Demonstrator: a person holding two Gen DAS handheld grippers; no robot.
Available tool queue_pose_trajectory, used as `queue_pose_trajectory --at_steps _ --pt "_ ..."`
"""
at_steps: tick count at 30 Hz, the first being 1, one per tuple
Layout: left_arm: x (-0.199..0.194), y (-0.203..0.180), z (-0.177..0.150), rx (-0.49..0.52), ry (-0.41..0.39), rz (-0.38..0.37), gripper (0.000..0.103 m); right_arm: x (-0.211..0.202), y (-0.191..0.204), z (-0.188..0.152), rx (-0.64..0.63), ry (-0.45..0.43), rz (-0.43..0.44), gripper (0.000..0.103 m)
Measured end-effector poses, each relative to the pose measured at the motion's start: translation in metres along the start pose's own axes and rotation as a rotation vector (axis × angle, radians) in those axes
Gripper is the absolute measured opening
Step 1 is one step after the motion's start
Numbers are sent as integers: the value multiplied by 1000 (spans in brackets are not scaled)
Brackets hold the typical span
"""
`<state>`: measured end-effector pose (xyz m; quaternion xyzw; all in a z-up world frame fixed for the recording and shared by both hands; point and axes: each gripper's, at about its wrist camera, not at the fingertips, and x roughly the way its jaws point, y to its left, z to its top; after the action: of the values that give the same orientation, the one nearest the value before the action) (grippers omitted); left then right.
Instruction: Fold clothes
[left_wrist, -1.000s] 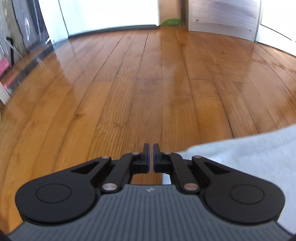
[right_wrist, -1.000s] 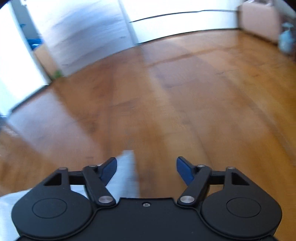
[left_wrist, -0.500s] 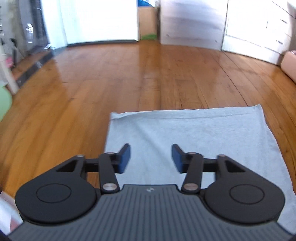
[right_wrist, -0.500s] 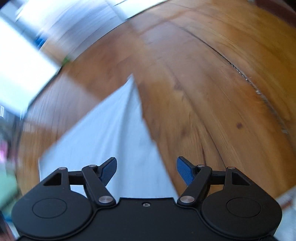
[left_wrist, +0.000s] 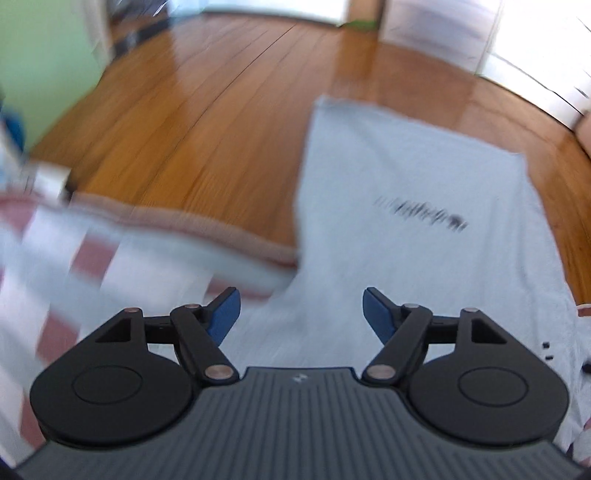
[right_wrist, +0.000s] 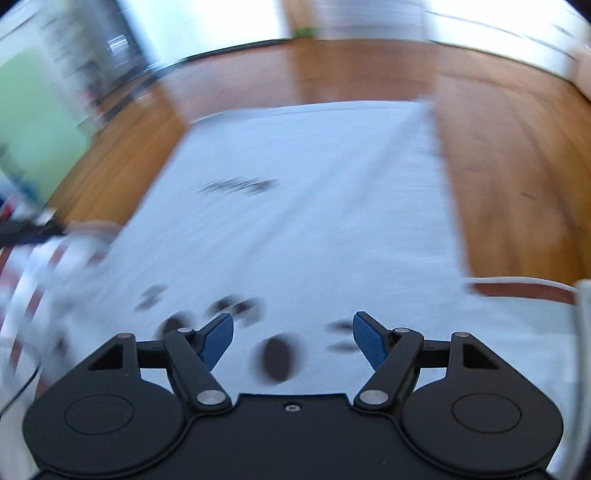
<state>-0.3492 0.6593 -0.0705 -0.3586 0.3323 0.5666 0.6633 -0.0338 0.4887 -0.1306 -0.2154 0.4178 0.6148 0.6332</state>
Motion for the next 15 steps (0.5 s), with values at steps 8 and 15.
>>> queue_pose_trajectory --at_steps 8,15 --pt "6 97 -46 -135 99 110 79 26 149 -81 -326 26 88 76" --pt "43 121 -65 -289 253 -23 87 79 214 -122 -539 -37 -110 60"
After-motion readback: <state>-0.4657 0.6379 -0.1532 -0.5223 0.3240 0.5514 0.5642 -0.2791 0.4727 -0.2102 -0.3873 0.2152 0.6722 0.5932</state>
